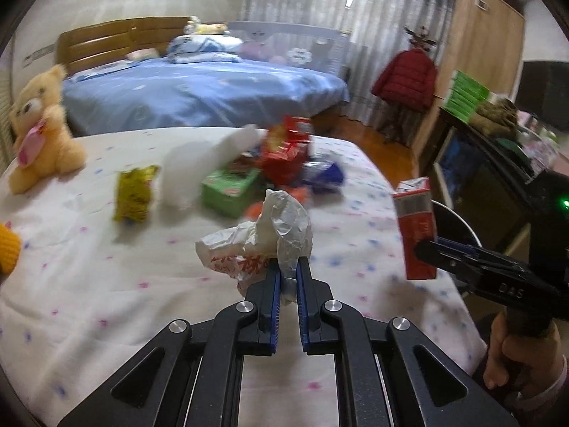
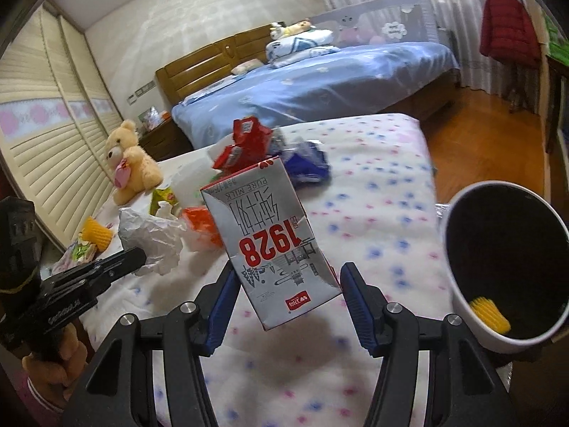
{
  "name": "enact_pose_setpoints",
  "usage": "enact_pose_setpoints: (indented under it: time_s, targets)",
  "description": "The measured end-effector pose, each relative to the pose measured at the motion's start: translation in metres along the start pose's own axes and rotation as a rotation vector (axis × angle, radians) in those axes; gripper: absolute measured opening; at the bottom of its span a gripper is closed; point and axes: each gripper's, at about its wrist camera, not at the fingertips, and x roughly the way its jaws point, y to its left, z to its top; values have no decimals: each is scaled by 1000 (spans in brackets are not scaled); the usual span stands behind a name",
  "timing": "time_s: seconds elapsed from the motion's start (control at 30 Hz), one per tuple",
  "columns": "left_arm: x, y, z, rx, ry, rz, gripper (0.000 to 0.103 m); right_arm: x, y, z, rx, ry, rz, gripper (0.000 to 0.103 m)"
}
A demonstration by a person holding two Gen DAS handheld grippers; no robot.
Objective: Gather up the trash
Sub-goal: 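Carry the tissue and carton over the bin and open both tools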
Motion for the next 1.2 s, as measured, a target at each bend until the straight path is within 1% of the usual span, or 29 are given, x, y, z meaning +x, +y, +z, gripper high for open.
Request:
enact_pose_setpoints:
  time_s: [0.13, 0.43, 0.73, 0.97, 1.2]
  targets:
    - [9, -20, 1, 36, 16, -46, 7, -13, -16, -4, 23, -9, -23, 59]
    - [35, -49, 11, 89, 45, -107, 7, -34, -58, -14, 93, -25, -92, 59]
    - [60, -68, 26, 133, 61, -140, 7, -48, -93, -15, 148, -42, -152, 59]
    - [75, -88, 30, 166, 78, -171, 7, -58, -119, -16, 192, -53, -199, 59]
    - [97, -110, 37, 192, 95, -201, 7, -59, -142, -14, 233, -49, -239, 59]
